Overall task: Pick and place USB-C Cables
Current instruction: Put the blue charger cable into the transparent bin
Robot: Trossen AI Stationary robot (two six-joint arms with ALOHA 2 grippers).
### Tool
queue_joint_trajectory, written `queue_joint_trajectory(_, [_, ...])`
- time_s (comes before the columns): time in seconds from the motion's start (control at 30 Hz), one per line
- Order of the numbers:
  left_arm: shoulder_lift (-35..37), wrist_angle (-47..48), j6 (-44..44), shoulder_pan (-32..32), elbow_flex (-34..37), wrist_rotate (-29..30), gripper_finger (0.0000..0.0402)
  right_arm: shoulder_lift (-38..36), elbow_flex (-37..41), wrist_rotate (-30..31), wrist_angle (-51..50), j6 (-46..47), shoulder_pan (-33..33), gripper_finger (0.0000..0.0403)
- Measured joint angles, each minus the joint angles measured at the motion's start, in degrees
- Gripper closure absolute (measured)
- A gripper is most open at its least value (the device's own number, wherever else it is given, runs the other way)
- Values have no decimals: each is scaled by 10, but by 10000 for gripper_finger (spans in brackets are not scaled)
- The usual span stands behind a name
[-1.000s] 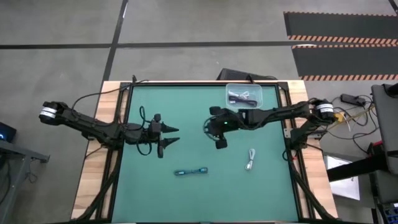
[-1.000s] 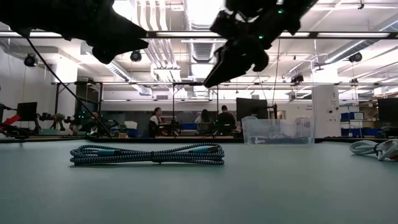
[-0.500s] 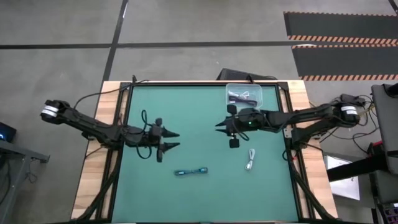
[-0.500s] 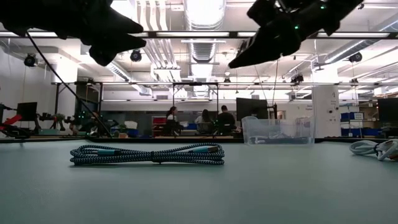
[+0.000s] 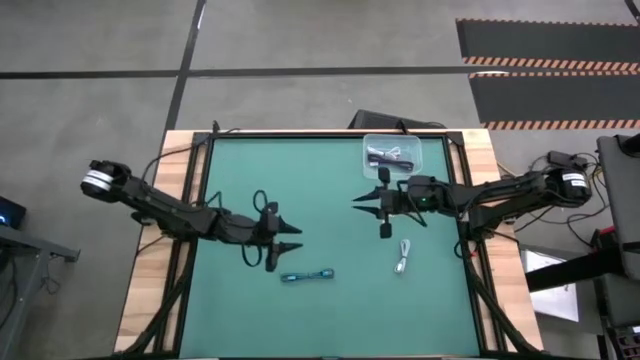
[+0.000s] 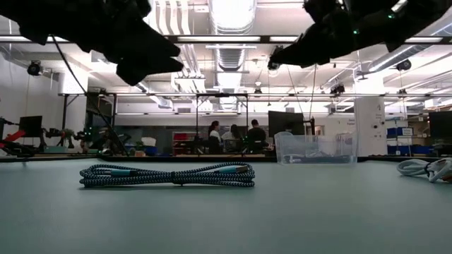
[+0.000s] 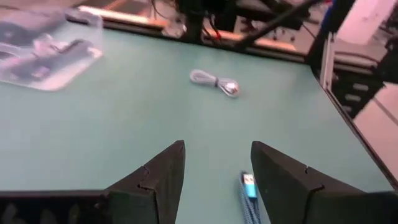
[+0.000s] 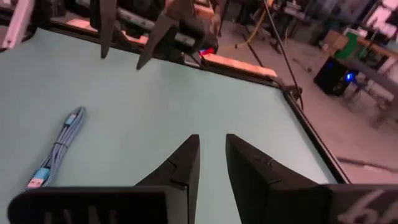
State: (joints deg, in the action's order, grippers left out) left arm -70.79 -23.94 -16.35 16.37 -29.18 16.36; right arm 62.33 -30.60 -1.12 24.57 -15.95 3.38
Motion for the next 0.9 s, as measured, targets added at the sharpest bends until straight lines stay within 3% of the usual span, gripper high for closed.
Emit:
queue_joint_trajectory(0.4, [-137, 9, -34, 53, -69, -3, 233, -59, 48, -6, 52, 6, 0, 335])
queue_joint_trajectory(0.7, [-205, 185, -41, 89, -163, -2, 233, -60, 51, -6, 56, 10, -4, 335])
queue_joint_trajectory(0.9, [-220, 193, -42, 96, -170, -5, 233, -55, 52, -6, 57, 14, -4, 335])
